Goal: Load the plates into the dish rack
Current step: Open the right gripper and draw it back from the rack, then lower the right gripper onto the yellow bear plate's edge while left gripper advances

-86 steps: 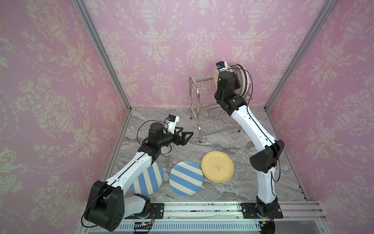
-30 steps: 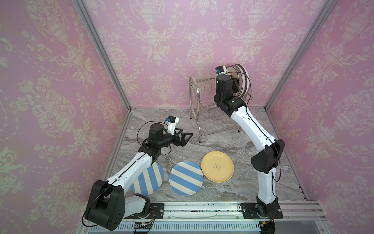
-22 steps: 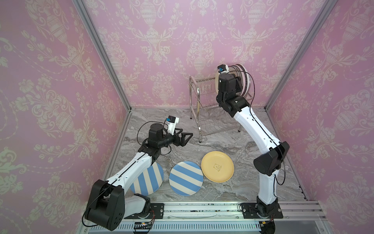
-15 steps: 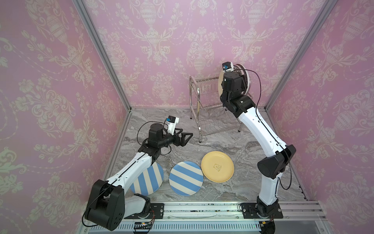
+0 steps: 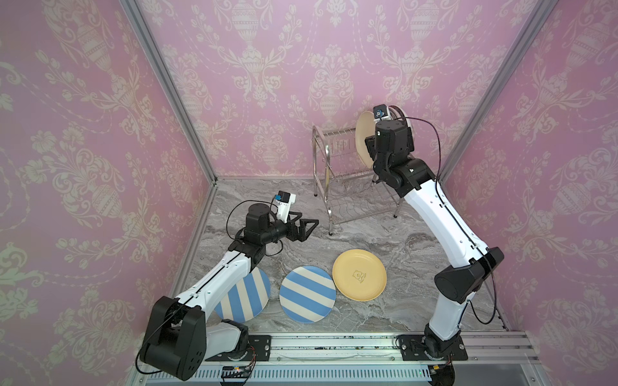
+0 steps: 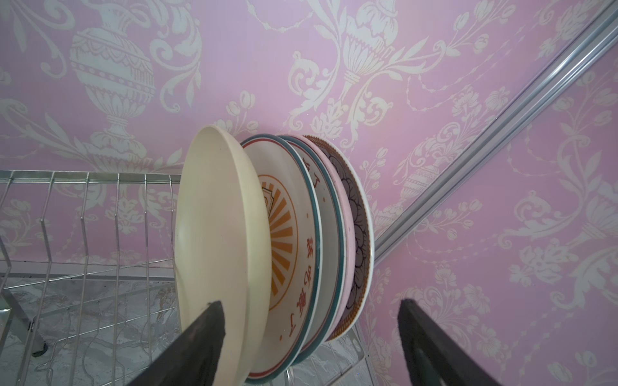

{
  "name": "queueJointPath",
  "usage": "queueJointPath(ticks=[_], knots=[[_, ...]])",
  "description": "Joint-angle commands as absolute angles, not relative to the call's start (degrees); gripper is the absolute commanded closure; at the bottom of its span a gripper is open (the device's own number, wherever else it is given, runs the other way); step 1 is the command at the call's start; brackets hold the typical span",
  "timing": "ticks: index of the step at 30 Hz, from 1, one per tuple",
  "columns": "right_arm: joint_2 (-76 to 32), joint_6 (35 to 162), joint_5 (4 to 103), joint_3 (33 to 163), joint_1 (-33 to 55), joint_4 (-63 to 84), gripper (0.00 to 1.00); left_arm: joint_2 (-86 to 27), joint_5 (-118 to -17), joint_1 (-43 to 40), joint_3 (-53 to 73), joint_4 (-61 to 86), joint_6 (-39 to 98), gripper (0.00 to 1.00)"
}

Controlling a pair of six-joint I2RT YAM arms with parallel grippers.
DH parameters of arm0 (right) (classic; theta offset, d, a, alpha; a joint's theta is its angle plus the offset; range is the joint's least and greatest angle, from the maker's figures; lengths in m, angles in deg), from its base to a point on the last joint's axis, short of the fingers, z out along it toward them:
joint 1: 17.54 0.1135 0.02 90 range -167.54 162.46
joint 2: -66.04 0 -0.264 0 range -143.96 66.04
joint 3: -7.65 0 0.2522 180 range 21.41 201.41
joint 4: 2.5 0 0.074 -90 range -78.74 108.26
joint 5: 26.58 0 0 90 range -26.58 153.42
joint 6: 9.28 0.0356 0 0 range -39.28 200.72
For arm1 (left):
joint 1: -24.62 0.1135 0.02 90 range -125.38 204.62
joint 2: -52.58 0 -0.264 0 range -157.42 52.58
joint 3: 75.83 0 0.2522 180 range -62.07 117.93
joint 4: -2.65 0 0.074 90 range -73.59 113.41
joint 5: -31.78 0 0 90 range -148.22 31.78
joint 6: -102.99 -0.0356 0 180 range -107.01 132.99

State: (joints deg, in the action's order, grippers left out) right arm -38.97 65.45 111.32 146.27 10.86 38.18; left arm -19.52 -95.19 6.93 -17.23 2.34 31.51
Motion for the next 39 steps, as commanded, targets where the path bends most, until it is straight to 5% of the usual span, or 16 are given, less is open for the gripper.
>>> queueJointPath(ticks=[1, 11, 19, 27, 39], knots=[[-36.8, 67.8, 109.8, 145.9, 11.4, 39.5, 0.17, -19.4, -95.6, 7.5, -15.9, 2.7, 31.3, 0.01], [-28.4, 75.8, 100.6, 139.4, 11.7, 42.9, 0.14, -18.7, -95.1, 7.5, -15.7, 3.5, 31.3, 0.01], [-8.9, 88.9, 83.6, 113.9, 12.0, 47.1, 0.16, -18.4, -90.8, 7.5, -16.7, 6.4, 30.3, 0.01], [13.2, 106.1, 77.1, 84.9, 13.1, 53.4, 0.16, -18.5, -89.4, 7.5, -19.1, 8.3, 31.0, 0.01], [21.8, 121.8, 69.7, 62.6, 13.0, 55.5, 0.24, -18.6, -88.9, 5.7, -24.0, 6.2, 33.2, 0.01]])
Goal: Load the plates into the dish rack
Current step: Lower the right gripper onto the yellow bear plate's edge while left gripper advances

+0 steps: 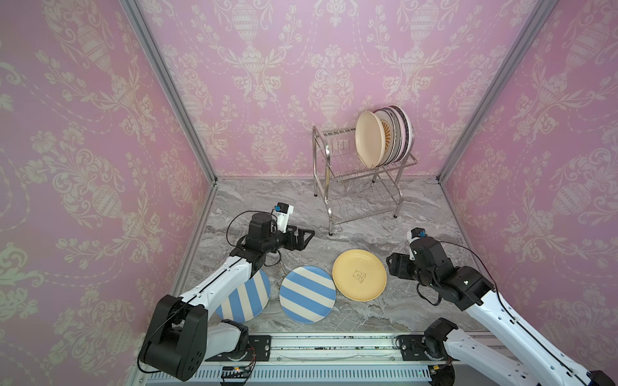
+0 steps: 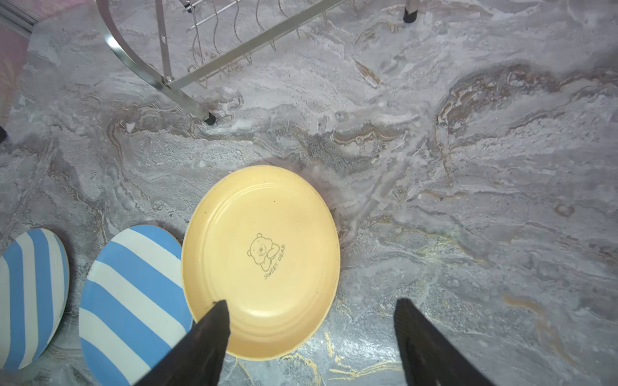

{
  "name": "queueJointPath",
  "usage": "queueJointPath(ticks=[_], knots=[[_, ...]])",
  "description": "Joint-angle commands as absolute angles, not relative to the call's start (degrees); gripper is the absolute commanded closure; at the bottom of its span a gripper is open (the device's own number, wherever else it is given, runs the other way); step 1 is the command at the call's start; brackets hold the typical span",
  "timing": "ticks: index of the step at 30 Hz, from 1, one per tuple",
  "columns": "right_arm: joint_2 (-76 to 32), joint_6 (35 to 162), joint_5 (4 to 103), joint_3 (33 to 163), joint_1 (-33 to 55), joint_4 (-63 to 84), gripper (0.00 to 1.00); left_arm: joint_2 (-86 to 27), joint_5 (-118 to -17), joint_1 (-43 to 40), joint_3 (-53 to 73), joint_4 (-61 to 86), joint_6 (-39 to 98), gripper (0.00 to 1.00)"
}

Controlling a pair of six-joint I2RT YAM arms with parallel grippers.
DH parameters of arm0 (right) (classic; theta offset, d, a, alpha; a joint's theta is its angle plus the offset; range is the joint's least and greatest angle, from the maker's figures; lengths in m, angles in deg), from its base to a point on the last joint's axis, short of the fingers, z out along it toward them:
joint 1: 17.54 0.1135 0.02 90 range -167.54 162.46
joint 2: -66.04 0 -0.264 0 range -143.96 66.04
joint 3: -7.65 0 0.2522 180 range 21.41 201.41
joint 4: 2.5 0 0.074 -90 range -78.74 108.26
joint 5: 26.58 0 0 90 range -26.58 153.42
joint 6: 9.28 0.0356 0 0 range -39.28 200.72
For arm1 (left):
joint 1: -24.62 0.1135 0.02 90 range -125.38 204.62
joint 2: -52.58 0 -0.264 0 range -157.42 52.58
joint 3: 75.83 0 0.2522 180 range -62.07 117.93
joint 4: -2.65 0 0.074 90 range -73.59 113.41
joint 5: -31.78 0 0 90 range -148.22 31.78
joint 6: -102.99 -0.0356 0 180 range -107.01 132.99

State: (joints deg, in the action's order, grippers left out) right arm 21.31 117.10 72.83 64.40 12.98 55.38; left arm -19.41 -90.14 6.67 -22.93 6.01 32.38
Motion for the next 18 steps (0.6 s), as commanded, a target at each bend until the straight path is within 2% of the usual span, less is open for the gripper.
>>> queueJointPath(ticks=[1, 14, 18], knots=[[21.4, 122.2, 69.2, 61.8, 12.9, 55.3, 0.24, -18.8, -88.8, 5.2, -24.4, 5.5, 33.3, 0.01], [19.7, 125.1, 64.7, 54.5, 12.1, 50.6, 0.19, -24.3, -89.9, 1.7, -25.8, -0.3, 35.6, 0.01], [20.3, 127.0, 60.3, 51.1, 11.0, 46.7, 0.16, -26.4, -90.8, 0.5, -26.3, -3.0, 36.3, 0.01]])
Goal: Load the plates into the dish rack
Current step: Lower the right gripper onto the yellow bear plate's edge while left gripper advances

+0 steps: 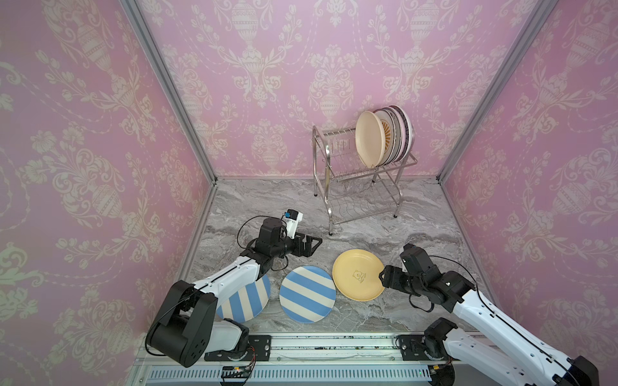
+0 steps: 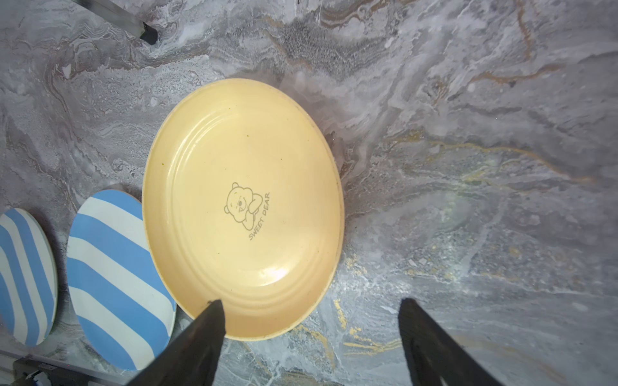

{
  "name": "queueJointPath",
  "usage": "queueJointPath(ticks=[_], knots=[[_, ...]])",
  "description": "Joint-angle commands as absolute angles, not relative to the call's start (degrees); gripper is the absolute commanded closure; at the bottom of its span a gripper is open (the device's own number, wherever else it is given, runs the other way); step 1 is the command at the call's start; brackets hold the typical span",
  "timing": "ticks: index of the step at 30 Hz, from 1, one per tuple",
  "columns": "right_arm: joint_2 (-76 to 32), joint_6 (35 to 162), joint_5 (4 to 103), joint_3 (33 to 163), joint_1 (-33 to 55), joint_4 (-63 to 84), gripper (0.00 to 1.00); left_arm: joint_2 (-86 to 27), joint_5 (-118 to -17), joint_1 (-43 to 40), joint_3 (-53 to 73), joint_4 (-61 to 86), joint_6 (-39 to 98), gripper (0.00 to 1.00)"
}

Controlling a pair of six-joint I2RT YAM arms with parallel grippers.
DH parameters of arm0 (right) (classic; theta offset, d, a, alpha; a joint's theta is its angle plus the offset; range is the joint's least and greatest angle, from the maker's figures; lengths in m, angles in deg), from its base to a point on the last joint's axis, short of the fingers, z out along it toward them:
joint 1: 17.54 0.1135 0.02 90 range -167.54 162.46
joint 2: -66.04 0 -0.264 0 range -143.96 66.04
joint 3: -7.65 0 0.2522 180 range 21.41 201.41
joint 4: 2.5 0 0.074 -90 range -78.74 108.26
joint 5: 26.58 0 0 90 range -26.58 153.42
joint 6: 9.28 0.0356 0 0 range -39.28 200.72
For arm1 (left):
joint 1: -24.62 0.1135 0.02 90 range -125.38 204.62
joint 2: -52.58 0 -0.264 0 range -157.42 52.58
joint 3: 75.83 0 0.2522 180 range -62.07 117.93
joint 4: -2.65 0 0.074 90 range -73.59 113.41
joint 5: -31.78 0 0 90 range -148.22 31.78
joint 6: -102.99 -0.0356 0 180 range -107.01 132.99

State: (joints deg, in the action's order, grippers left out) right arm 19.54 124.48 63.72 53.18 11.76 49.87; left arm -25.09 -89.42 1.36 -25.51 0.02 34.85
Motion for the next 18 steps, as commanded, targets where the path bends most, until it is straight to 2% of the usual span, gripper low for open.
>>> queueJointPath(ticks=[1, 7, 13, 18], knots=[[20.1, 127.6, 59.6, 50.3, 10.9, 45.7, 0.16, -27.0, -91.0, 0.1, -26.4, -4.0, 36.9, 0.01], [18.5, 127.6, 57.1, 47.9, 10.0, 43.7, 0.16, -28.2, -90.4, -2.0, -27.9, -6.7, 38.2, 0.01], [18.7, 126.4, 56.4, 46.6, 7.9, 43.2, 0.23, -30.0, -90.4, -4.6, -29.8, -9.8, 40.1, 0.01], [17.7, 127.1, 55.6, 44.1, 7.0, 38.5, 0.24, -32.0, -92.8, -5.1, -30.1, -10.7, 41.0, 0.01]])
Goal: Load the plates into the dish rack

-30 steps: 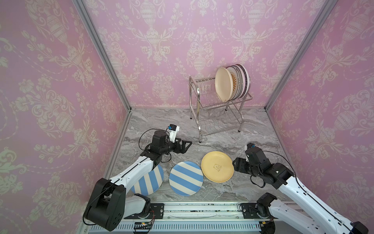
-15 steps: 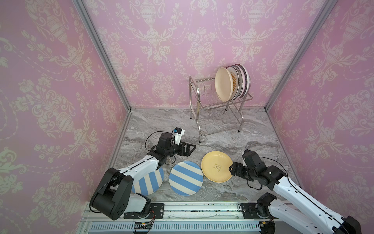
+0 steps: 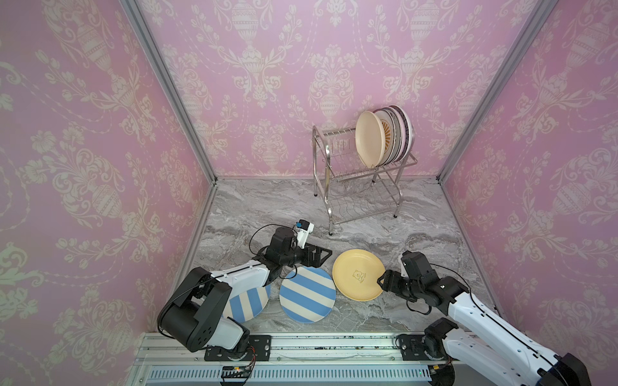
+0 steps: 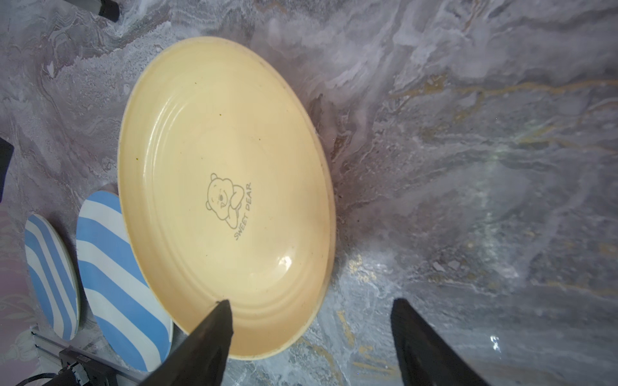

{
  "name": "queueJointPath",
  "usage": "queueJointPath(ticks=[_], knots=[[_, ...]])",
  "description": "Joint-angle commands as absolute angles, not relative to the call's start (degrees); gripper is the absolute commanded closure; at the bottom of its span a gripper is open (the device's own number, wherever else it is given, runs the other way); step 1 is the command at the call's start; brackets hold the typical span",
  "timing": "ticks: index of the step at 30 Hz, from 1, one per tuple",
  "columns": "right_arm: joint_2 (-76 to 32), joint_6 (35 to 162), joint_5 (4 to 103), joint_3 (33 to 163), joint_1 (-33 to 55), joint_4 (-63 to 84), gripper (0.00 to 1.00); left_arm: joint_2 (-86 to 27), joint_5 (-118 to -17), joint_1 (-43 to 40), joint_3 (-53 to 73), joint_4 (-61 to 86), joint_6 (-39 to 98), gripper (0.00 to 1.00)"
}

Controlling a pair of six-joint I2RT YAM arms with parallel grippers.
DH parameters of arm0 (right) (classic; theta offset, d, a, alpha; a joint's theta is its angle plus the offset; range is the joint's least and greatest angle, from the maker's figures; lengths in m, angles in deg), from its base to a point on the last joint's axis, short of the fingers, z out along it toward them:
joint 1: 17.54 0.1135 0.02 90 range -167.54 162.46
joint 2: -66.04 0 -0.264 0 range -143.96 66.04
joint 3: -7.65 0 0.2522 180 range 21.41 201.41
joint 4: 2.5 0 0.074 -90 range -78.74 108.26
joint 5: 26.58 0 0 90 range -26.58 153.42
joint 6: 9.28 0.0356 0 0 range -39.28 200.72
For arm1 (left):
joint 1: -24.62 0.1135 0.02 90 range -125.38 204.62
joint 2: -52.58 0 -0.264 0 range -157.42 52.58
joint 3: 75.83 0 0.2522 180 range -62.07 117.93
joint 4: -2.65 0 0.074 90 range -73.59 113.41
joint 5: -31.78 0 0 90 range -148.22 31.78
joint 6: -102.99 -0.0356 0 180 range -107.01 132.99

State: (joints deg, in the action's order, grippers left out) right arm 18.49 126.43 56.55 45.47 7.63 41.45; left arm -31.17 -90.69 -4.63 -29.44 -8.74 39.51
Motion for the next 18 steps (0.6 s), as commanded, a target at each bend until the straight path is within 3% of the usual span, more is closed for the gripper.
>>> queueJointPath(ticks=[1, 18], knots=[[17.3, 127.0, 55.4, 43.7, 6.9, 37.7, 0.24, -32.1, -92.9, -5.2, -30.1, -10.8, 41.0, 0.01], [15.3, 129.5, 52.2, 36.7, 4.8, 25.9, 0.41, -39.3, -94.8, -8.2, -25.5, -12.1, 39.8, 0.01]])
